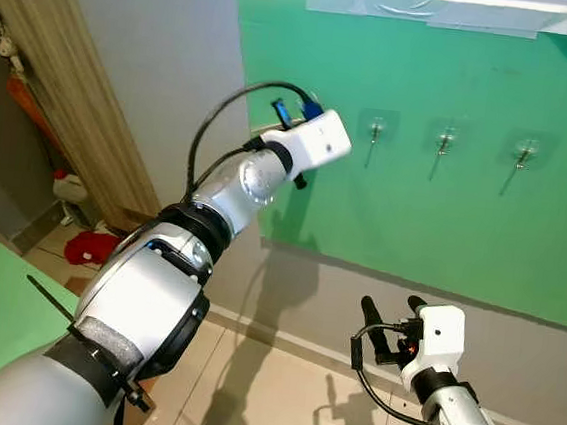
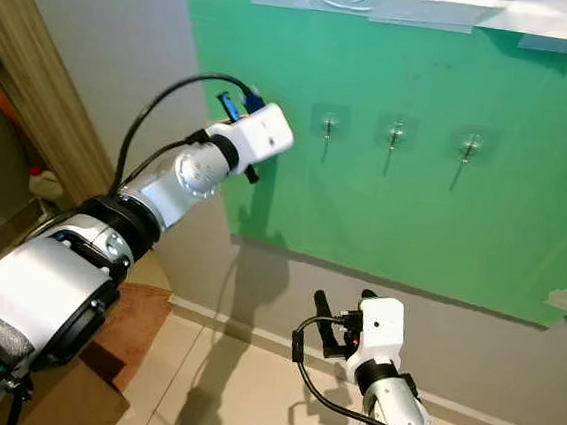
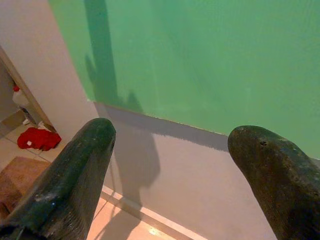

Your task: Hang keys on a hook

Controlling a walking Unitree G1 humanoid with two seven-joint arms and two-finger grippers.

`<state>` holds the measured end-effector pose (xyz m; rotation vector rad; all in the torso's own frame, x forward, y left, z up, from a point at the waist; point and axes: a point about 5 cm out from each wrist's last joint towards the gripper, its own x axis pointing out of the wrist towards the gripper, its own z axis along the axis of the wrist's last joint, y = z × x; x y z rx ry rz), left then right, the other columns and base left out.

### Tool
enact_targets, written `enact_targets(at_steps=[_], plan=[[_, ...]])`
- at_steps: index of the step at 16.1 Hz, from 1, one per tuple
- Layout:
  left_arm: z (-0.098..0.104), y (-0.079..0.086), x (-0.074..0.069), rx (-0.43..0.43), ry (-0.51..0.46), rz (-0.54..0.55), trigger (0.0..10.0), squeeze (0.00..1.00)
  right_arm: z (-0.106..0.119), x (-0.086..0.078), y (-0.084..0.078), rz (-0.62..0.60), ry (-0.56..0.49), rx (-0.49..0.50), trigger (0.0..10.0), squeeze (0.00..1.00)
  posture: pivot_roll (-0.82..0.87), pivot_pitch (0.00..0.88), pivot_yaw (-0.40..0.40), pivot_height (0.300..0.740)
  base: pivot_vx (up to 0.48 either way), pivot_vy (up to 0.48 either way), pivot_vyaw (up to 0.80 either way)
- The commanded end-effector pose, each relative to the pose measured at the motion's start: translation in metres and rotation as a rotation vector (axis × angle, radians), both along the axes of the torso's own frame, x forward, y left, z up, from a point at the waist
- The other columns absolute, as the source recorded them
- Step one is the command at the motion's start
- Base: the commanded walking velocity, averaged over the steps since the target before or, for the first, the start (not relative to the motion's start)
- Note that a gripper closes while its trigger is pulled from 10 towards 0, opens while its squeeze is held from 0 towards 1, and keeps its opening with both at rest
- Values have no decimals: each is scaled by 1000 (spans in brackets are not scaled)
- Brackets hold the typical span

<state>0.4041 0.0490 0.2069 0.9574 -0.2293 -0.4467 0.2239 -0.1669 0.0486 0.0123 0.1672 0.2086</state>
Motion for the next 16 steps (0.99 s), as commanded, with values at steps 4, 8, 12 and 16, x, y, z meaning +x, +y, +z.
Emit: enact_targets(at_steps=[4,8,12,16], plan=[[-31,4,-8,249,-27,-48,0,341,3,-3,0,10,-7,5,10000,0,-209,0,162,722,0,0,0],[-30,10,-7,210,-29,-13,0,341,3,-1,1,17,0,7,10000,0,-203,0,153,722,0,0,0],[-17,19,0,-53,35,86,0,345,2,0,0,25,6,5,10000,0,-201,0,141,722,0,0,0],[-12,28,3,-153,26,148,0,353,5,-1,3,37,6,1,10000,0,-203,0,132,722,0,0,0]])
